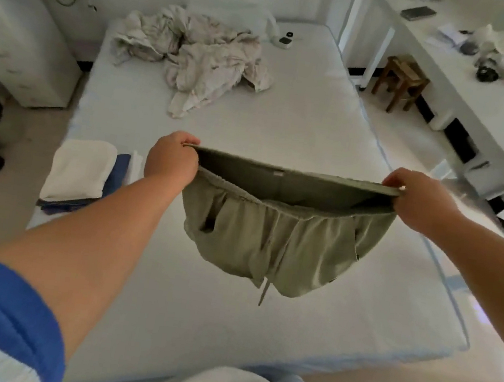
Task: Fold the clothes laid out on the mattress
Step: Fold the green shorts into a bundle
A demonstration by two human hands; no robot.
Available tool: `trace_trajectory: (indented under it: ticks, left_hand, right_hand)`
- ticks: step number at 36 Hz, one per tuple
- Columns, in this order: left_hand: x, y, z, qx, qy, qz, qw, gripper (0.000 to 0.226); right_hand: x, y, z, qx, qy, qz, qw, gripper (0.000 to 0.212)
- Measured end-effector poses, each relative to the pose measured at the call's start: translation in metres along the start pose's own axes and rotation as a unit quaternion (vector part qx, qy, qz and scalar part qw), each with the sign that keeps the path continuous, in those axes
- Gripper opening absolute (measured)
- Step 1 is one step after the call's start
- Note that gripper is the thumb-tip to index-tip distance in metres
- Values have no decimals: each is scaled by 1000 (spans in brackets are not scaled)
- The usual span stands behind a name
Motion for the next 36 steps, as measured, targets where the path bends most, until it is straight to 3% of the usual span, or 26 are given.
trace_trajectory:
  ticks: [3, 6, 8, 9, 10, 12, 15, 17, 21, 27, 32, 36]
  left_hand:
    - [-11, -1, -1, 47, -139, -68, 987, 37]
    - [-13, -3, -4, 110, -263, -76, 956, 26]
    - [-12, -1, -10, 172, -325, -80, 927, 23]
    - [-11, 2, -14, 200, -352, -89, 910, 22]
    - [-10, 5, -19, 223, -377, -102, 893, 21]
    - [-8, 12, -28, 255, -410, -124, 867, 19]
    - [-6, 23, -44, 312, -390, -134, 856, 18]
    - [-5, 33, -57, 360, -334, -124, 862, 22]
    - [1, 63, -91, 483, -196, -49, 852, 28]
    - [-22, 128, -163, 624, -110, -13, 773, 34]
    - [-60, 158, -237, 644, -93, -59, 757, 23]
    - [-65, 157, -286, 607, -52, -22, 792, 21]
  right_hand:
    - [11, 11, -8, -16, 232, 111, 966, 30]
    - [9, 16, -16, -3, 266, 101, 959, 19]
    - [-5, 13, -23, 60, 137, -7, 989, 17]
    - [-13, 12, -31, 105, 5, -74, 992, 19]
    - [-19, 14, -39, 140, -142, -145, 969, 18]
    - [-26, 20, -50, 163, -362, -249, 884, 16]
    - [-33, 22, -56, 143, -504, -297, 798, 17]
    - [-41, 19, -54, 111, -537, -297, 782, 16]
    - [-75, 15, -49, 52, -518, -315, 794, 6]
    - [-137, 2, -32, -1, -449, -351, 821, 9]
    - [-181, -47, -14, -8, -390, -332, 859, 19]
    - [-183, -106, -5, 5, -343, -292, 893, 39]
Point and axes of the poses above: each hand's wrist, its own y-axis away from the middle knuckle, its own z-axis out of the back of the hand, x = y × z, the point moved 9 cm from there along -y, towards the middle knuckle, and after that the axes turned 3 degrees about y, right-handed, at the moved point
